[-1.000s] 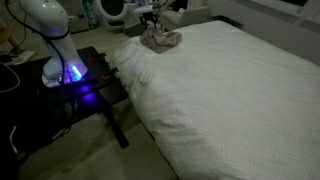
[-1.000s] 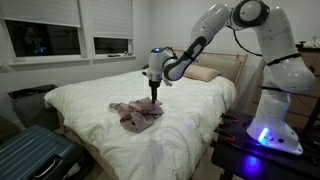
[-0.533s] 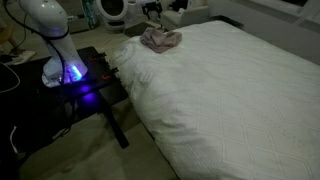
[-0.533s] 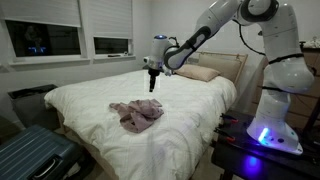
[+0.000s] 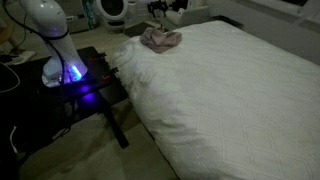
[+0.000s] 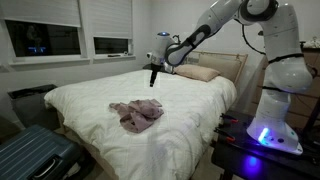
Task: Fold the shirt
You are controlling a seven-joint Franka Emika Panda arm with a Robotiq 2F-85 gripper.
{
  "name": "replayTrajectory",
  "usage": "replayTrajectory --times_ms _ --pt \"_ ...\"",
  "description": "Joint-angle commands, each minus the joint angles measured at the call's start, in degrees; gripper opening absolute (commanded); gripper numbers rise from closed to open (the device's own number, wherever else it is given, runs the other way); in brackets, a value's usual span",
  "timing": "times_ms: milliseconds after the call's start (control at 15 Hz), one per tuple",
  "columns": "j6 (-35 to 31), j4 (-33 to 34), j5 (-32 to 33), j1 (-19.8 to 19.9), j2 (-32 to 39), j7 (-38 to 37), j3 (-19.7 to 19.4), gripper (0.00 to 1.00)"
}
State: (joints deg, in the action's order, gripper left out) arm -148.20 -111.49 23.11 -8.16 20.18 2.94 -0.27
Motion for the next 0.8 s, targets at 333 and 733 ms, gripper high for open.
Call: replayTrajectory --times_ms 333,733 --pt "0.2 -0.1 -4.2 2.6 -2.2 0.9 0.2 1.00" --pt "0.2 -0.1 -4.2 2.4 -1.7 0.9 0.2 1.00"
